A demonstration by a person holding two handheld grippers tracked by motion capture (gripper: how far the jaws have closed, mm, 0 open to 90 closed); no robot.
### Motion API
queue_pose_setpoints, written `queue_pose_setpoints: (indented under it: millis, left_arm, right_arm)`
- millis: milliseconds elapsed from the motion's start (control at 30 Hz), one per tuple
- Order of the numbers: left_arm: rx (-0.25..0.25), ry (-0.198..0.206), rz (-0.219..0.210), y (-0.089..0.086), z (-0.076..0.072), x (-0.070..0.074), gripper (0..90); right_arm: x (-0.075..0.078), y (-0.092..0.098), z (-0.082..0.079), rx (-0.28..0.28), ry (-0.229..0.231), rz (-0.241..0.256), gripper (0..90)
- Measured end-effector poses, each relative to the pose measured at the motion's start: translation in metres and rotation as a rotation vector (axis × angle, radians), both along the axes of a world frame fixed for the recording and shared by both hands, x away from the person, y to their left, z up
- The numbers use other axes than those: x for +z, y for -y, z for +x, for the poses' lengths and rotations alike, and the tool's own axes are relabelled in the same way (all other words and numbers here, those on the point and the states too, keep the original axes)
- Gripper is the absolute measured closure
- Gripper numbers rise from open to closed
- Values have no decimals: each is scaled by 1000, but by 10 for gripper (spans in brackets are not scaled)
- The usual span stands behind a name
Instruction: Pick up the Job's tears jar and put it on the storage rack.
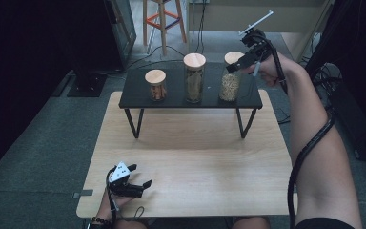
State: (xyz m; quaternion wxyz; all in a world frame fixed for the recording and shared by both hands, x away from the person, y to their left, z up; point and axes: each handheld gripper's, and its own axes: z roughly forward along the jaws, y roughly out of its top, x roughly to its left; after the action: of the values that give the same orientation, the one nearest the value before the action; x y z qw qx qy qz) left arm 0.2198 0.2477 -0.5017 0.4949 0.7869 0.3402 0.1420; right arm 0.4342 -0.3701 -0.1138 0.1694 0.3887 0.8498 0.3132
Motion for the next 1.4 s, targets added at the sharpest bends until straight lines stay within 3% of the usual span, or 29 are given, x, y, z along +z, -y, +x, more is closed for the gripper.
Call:
queue_pose_setpoints:
  millis: [700,1400]
  left_arm:
    - [10,5,3,1,-2,0,34]
    - [14,6,6,2,-3,0,34]
  right_arm:
    - [-3,29,-41,17,32,-5,4]
    - [-13,34,-71,53,50,-5,5]
